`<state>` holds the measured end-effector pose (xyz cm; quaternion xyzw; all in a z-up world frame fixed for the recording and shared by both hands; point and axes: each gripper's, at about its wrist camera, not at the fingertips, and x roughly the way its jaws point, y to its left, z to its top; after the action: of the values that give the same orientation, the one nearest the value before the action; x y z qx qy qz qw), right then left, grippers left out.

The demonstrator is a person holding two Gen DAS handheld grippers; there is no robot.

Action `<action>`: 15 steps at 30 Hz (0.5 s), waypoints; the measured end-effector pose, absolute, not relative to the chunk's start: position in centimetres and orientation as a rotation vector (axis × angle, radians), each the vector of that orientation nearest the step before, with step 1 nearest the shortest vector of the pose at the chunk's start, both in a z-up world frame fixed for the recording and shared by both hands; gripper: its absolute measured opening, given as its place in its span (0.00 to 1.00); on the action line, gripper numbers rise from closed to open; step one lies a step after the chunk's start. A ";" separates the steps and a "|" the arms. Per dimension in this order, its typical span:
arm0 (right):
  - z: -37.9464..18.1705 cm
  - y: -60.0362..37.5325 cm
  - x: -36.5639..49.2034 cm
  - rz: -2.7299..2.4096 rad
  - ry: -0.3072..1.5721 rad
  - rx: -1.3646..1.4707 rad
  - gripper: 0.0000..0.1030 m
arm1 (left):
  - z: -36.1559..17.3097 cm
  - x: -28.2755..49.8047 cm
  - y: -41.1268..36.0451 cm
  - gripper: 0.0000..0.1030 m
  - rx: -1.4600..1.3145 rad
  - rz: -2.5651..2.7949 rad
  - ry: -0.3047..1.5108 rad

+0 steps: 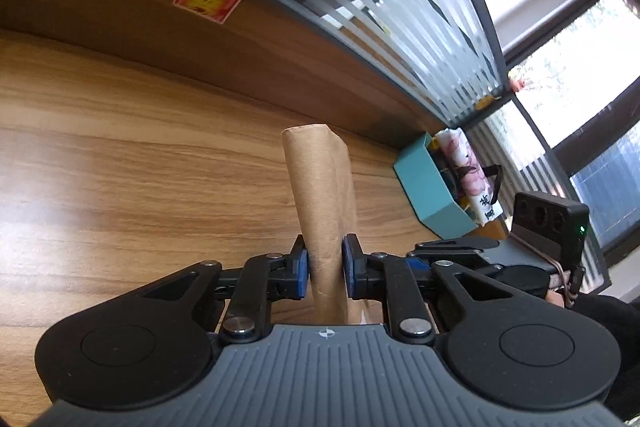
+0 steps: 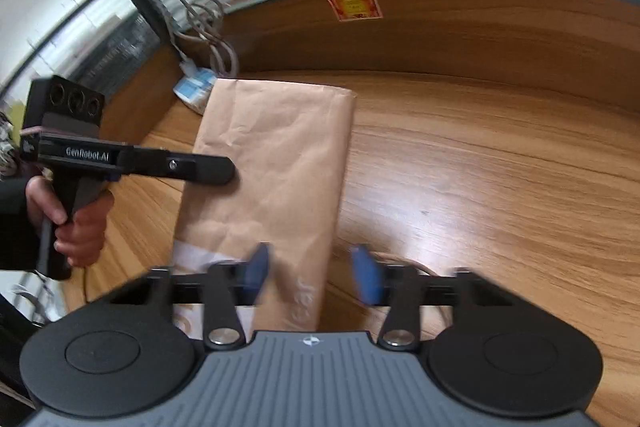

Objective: Fold shopping bag

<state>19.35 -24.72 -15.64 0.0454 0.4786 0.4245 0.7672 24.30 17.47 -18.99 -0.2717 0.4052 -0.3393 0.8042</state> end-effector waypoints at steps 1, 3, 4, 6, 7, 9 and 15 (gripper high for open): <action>-15.8 -24.9 19.5 0.922 1.044 0.123 0.27 | -18.9 24.2 17.4 0.18 -0.580 -0.726 0.867; -16.3 -25.6 19.9 0.905 1.061 0.193 0.28 | -18.7 24.1 17.3 0.18 -0.580 -0.722 0.868; -16.6 -26.0 20.1 0.885 1.071 0.229 0.29 | -18.7 24.0 17.3 0.18 -0.579 -0.720 0.868; -16.9 -26.5 20.7 0.855 1.094 0.291 0.36 | -18.5 24.0 17.2 0.18 -0.580 -0.724 0.867; -17.0 -26.6 20.9 0.845 1.101 0.312 0.37 | -18.4 24.0 17.1 0.18 -0.580 -0.726 0.867; -17.5 -27.0 21.5 0.848 1.110 0.390 0.45 | -18.2 24.0 16.8 0.18 -0.582 -0.735 0.867; -18.4 -26.6 21.3 0.921 1.117 0.442 0.39 | -17.8 24.3 16.2 0.20 -0.568 -0.730 0.889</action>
<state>21.32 -26.60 -18.44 0.2005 0.5068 0.4177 0.7270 24.32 16.23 -17.83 -0.2648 0.4145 -0.3405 0.8013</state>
